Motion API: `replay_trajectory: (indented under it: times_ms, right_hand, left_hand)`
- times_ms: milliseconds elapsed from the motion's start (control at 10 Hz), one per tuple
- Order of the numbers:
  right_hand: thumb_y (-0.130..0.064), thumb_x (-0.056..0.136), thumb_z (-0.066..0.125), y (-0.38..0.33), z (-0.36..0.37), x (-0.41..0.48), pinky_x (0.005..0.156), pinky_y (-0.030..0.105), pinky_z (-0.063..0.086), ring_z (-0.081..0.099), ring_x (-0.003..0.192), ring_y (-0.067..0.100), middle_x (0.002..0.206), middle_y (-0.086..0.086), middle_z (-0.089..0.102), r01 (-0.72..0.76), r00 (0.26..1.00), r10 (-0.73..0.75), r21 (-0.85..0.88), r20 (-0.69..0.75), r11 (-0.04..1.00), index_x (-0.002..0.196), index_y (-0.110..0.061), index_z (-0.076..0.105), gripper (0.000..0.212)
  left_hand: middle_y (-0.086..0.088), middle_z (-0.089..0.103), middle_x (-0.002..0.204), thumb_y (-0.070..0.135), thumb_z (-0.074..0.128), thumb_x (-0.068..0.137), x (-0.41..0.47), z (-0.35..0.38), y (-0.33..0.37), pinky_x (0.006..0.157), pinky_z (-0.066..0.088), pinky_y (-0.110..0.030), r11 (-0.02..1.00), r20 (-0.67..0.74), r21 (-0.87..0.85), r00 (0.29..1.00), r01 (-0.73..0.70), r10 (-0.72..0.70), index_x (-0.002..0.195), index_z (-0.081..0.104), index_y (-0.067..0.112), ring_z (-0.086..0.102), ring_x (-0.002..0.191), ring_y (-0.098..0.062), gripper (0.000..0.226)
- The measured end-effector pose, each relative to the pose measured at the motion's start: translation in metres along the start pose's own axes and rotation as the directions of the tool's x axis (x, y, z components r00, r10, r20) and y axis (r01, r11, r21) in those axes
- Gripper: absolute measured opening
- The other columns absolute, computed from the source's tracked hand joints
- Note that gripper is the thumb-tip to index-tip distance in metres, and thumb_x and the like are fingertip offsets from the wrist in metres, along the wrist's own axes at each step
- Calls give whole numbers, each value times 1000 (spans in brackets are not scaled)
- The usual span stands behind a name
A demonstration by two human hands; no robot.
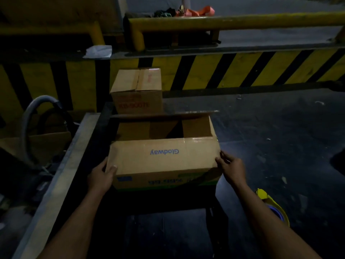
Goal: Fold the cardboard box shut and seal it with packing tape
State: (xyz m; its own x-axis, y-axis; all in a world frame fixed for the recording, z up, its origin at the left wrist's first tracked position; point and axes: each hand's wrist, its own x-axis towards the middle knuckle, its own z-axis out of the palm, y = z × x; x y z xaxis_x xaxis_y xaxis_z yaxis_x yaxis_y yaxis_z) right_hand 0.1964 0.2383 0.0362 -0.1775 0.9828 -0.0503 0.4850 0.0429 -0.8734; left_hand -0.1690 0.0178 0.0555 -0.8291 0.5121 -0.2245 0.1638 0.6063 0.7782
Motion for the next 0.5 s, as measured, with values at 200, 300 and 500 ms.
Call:
replay_trajectory:
  times_ms: [200,300,500]
  right_hand:
    - [-30,91,68,4,-2,-10,90,26,46,59,121,17,129,3,65,42,999,-39,-75,38,996,132,-17,62,44]
    - [-29,90,70,-2,-7,-12,95,29,44,53,127,22,137,6,59,62,993,-49,-117,108,991,137,-16,56,51]
    - [-45,84,68,-16,-33,-31,97,48,50,53,123,22,143,8,50,90,993,-79,-128,88,988,140,-28,50,61]
  left_hand:
    - [-10,46,152,44,64,94,-13,13,-12,105,43,-40,982,47,96,986,-162,158,154,36,19,47,134,-32,70]
    - [-12,44,153,51,65,90,-14,10,-13,105,43,-43,970,66,146,980,-195,187,156,32,19,46,135,-33,81]
    - [0,41,154,48,76,82,-52,0,-24,107,41,-44,968,-62,83,968,-238,243,156,33,23,42,137,-25,89]
